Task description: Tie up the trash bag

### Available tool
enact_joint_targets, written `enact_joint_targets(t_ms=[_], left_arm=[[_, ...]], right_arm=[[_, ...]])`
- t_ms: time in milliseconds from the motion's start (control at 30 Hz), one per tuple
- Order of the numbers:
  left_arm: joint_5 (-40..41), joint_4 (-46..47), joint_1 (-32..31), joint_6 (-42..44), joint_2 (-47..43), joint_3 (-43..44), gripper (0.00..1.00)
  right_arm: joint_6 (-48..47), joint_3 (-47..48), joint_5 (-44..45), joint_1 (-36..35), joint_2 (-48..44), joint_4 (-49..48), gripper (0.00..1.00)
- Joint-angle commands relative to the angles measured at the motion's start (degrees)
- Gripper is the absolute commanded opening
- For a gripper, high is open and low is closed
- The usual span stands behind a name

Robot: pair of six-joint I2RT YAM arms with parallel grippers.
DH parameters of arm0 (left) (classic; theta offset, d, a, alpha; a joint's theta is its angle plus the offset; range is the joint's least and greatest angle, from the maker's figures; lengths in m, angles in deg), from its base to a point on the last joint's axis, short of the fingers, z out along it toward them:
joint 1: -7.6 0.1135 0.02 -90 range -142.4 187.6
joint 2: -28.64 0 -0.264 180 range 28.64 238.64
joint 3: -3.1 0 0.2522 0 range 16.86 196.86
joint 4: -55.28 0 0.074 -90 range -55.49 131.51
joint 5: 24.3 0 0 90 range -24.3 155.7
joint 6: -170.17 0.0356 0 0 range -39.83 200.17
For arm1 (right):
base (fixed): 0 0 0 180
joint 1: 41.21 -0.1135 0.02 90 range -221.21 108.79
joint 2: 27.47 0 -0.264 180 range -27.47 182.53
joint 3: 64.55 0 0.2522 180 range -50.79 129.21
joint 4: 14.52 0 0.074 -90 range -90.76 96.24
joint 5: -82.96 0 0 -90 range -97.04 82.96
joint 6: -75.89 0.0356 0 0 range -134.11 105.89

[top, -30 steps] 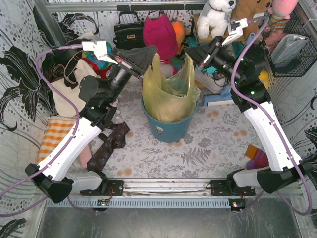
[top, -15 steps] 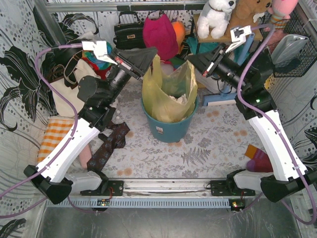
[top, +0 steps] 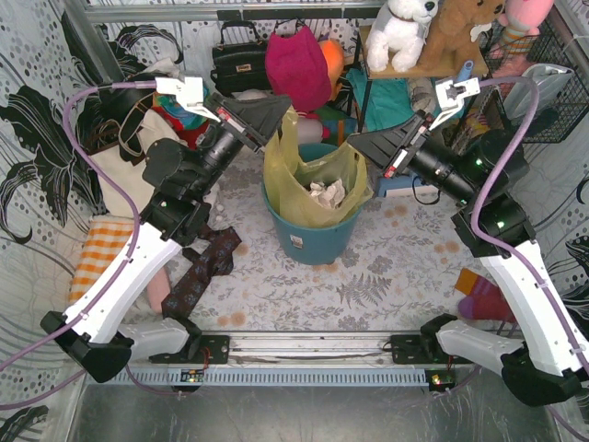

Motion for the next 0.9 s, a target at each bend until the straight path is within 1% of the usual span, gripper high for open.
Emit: enact_joint_targets(t_ms=[0,200,400,467,500,567,633,700,800,867], left_arm=[[0.8,-1.3,0.3,3.0,1.1,5.5,0.0],[0.3,-3.1,0.3,3.6,2.5,8.3,0.0],[0.4,-3.9,0.3,3.4,2.2,9.3,0.0],[0.3,-4.1,0.3,3.2,1.7,10.2,0.0],[-0.1,-3.9,0.3,3.2,1.3,10.7,0.0],[-1.1,-1.9,0.3,3.7,0.0,9.8,0.0],[-2.0,2.6,0.3,4.7,-1.8,6.3,0.0],[-0.8,3.8,0.3,4.9,-2.5,3.4,0.0],[1.1,2.7,0.3,5.0,-2.6,-0.3,0.0],[2.6,4.4,0.3,4.8,-3.3,-3.7,0.0]], right_arm=[[2.2,0.9,-0.3,-2.2,-0.3,-3.4,0.0],[3.1,2.1,-1.4,-5.8,0.6,-6.7,0.0],[1.7,6.7,-2.0,-9.0,2.8,-7.2,0.0],[0.8,8.2,-0.9,-9.2,3.8,-6.5,0.0],[-0.3,8.9,1.5,-9.2,3.9,-5.3,0.0],[-4.3,10.2,9.0,-9.2,4.3,-1.8,0.0],[-9.2,10.4,17.7,-9.2,4.9,1.1,0.0],[-14.0,9.8,25.6,-9.2,6.0,2.1,0.0],[-19.5,7.2,31.7,-9.2,7.3,0.4,0.0],[-21.4,4.8,33.8,-9.2,7.6,-2.2,0.0]])
